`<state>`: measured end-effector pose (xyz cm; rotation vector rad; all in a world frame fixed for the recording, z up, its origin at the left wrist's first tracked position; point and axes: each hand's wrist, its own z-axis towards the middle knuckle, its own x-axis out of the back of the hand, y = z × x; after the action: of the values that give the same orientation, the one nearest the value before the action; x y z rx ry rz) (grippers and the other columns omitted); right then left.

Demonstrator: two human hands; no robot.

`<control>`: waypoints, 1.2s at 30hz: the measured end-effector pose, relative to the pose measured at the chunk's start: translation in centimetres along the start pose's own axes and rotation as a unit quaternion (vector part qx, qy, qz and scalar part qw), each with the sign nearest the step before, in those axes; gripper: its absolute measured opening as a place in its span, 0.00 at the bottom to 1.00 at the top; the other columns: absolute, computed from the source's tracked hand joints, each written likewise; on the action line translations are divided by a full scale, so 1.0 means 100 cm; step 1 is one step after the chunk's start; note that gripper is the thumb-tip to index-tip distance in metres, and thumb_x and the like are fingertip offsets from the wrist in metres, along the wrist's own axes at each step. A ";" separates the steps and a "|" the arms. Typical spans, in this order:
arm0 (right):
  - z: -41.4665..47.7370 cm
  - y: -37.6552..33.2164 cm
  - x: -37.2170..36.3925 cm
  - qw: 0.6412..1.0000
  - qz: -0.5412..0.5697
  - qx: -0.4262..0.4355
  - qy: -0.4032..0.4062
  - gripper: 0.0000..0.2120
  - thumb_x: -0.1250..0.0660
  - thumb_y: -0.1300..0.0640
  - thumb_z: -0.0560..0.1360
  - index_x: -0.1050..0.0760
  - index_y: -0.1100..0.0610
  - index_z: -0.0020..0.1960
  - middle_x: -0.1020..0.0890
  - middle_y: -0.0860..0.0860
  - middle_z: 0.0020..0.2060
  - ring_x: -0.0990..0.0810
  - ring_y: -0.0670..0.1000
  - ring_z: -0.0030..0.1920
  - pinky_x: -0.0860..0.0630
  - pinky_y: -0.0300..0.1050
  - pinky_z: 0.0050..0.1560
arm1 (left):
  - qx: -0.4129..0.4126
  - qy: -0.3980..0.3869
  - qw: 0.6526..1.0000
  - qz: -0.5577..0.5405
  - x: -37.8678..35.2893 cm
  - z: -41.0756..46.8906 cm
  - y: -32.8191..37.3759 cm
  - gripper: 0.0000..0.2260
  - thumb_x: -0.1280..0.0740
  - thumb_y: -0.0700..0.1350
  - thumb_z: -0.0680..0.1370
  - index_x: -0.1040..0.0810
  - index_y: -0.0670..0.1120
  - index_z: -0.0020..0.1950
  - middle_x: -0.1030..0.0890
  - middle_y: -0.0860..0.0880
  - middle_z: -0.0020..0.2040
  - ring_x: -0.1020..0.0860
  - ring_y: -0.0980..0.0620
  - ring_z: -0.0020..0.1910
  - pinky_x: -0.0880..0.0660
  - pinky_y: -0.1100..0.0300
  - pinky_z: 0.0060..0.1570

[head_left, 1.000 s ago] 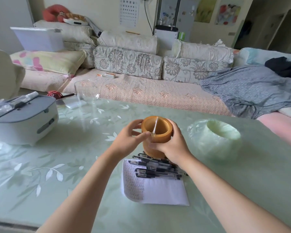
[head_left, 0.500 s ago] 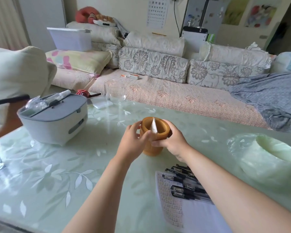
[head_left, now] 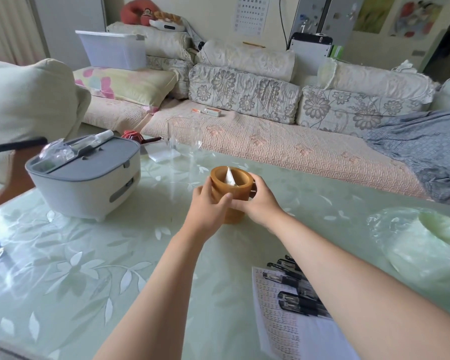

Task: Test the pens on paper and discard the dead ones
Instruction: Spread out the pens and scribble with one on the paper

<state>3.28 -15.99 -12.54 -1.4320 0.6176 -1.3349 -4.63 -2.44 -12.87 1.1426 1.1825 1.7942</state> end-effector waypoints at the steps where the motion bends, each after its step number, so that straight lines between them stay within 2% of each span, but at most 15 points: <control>1: 0.000 0.001 0.000 1.000 -0.010 -0.001 0.000 0.44 0.16 0.49 0.60 0.35 0.46 0.71 0.23 0.41 0.59 0.23 0.41 0.58 0.25 0.42 0.60 | 0.000 -0.005 1.000 0.004 0.001 0.000 0.000 0.22 0.36 0.50 0.79 0.35 0.61 0.71 0.33 0.53 0.57 0.33 0.59 0.57 0.37 0.62 0.57; 4: -0.001 0.003 0.004 0.999 -0.044 -0.016 -0.014 0.50 0.17 0.47 0.60 0.40 0.47 0.75 0.24 0.44 0.63 0.24 0.45 0.61 0.26 0.44 0.63 | 0.017 -0.016 0.999 0.027 0.003 0.001 0.002 0.22 0.36 0.52 0.78 0.35 0.56 0.72 0.31 0.50 0.62 0.30 0.53 0.63 0.35 0.60 0.56; 7: -0.010 -0.001 0.015 0.996 -0.065 -0.047 -0.024 0.46 0.21 0.47 0.65 0.42 0.47 0.76 0.25 0.47 0.63 0.24 0.49 0.61 0.27 0.45 0.62 | 0.051 0.011 0.996 0.076 0.002 -0.005 0.010 0.29 0.38 0.54 0.79 0.42 0.48 0.77 0.37 0.45 0.72 0.37 0.47 0.73 0.37 0.54 0.67; 9: -0.020 -0.005 0.026 0.994 -0.094 -0.052 -0.017 0.39 0.23 0.49 0.69 0.39 0.48 0.75 0.24 0.49 0.60 0.21 0.50 0.58 0.26 0.45 0.59 | 0.036 0.063 0.994 0.080 -0.001 -0.013 0.018 0.25 0.37 0.52 0.79 0.38 0.46 0.74 0.34 0.45 0.69 0.37 0.45 0.71 0.38 0.51 0.68; 12: -0.044 -0.010 0.049 0.990 -0.130 -0.033 -0.032 0.27 0.27 0.56 0.74 0.30 0.52 0.70 0.21 0.50 0.55 0.20 0.50 0.53 0.25 0.42 0.53 | -0.005 0.111 0.990 0.084 -0.012 -0.025 0.033 0.15 0.38 0.48 0.78 0.29 0.46 0.63 0.28 0.46 0.60 0.32 0.46 0.62 0.33 0.50 0.63; 14: -0.065 -0.012 0.066 0.985 -0.160 -0.026 -0.054 0.21 0.29 0.58 0.75 0.27 0.52 0.67 0.20 0.49 0.53 0.20 0.50 0.53 0.25 0.42 0.55 | -0.043 0.079 0.989 0.115 -0.022 -0.036 0.040 0.11 0.38 0.47 0.78 0.28 0.45 0.59 0.26 0.46 0.56 0.29 0.45 0.57 0.30 0.48 0.58; 17: -0.100 -0.011 0.092 0.974 -0.211 -0.032 -0.081 0.21 0.28 0.55 0.74 0.26 0.49 0.66 0.20 0.46 0.55 0.22 0.49 0.57 0.27 0.43 0.61 | -0.122 -0.006 0.975 0.187 -0.039 -0.054 0.043 0.11 0.36 0.46 0.78 0.26 0.46 0.59 0.25 0.48 0.54 0.27 0.47 0.55 0.28 0.51 0.57; 21: -0.145 -0.010 0.123 0.950 -0.275 -0.056 -0.138 0.31 0.28 0.50 0.70 0.33 0.41 0.72 0.27 0.43 0.65 0.29 0.45 0.67 0.32 0.42 0.65 | -0.178 -0.131 0.944 0.246 -0.059 -0.076 0.046 0.10 0.35 0.47 0.78 0.22 0.49 0.59 0.22 0.52 0.52 0.24 0.52 0.51 0.25 0.56 0.54; 24: -0.169 -0.005 0.141 0.924 -0.337 -0.068 -0.166 0.44 0.25 0.43 0.65 0.42 0.41 0.76 0.37 0.43 0.74 0.37 0.46 0.73 0.36 0.45 0.70 | -0.167 -0.189 0.932 0.261 -0.068 -0.090 0.050 0.10 0.35 0.47 0.78 0.22 0.51 0.59 0.22 0.53 0.52 0.23 0.53 0.51 0.26 0.61 0.52; 27: -0.181 0.004 0.147 0.899 -0.398 -0.063 -0.171 0.51 0.25 0.38 0.64 0.49 0.44 0.79 0.43 0.44 0.77 0.44 0.49 0.76 0.40 0.49 0.74 | -0.134 -0.222 0.921 0.290 -0.071 -0.102 0.051 0.15 0.33 0.51 0.76 0.24 0.52 0.63 0.24 0.52 0.57 0.26 0.53 0.57 0.27 0.58 0.57; 30: -0.184 0.015 0.145 0.897 -0.393 -0.085 -0.182 0.52 0.27 0.35 0.65 0.52 0.44 0.79 0.45 0.45 0.78 0.46 0.50 0.77 0.43 0.50 0.75 | -0.110 -0.256 0.897 0.345 -0.068 -0.111 0.049 0.26 0.30 0.58 0.73 0.29 0.53 0.68 0.29 0.52 0.64 0.33 0.52 0.65 0.31 0.54 0.64; 34: -0.183 0.029 0.140 0.872 -0.451 -0.052 -0.186 0.46 0.31 0.33 0.66 0.47 0.44 0.78 0.38 0.47 0.72 0.41 0.53 0.73 0.40 0.52 0.72 | -0.102 -0.285 0.845 0.440 -0.063 -0.126 0.040 0.44 0.28 0.67 0.65 0.40 0.54 0.75 0.36 0.52 0.69 0.39 0.50 0.68 0.35 0.52 0.67; 36: -0.180 0.030 0.139 0.863 -0.467 -0.048 -0.188 0.43 0.33 0.35 0.70 0.46 0.46 0.78 0.38 0.50 0.73 0.41 0.54 0.73 0.39 0.54 0.72 | -0.084 -0.286 0.834 0.465 -0.061 -0.131 0.036 0.47 0.28 0.69 0.63 0.42 0.53 0.75 0.37 0.51 0.69 0.40 0.49 0.69 0.36 0.52 0.67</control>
<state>-9.21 -35.18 -12.50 -2.1287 -0.3555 -1.6647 -14.74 -13.31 -13.84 2.1660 0.0509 1.8825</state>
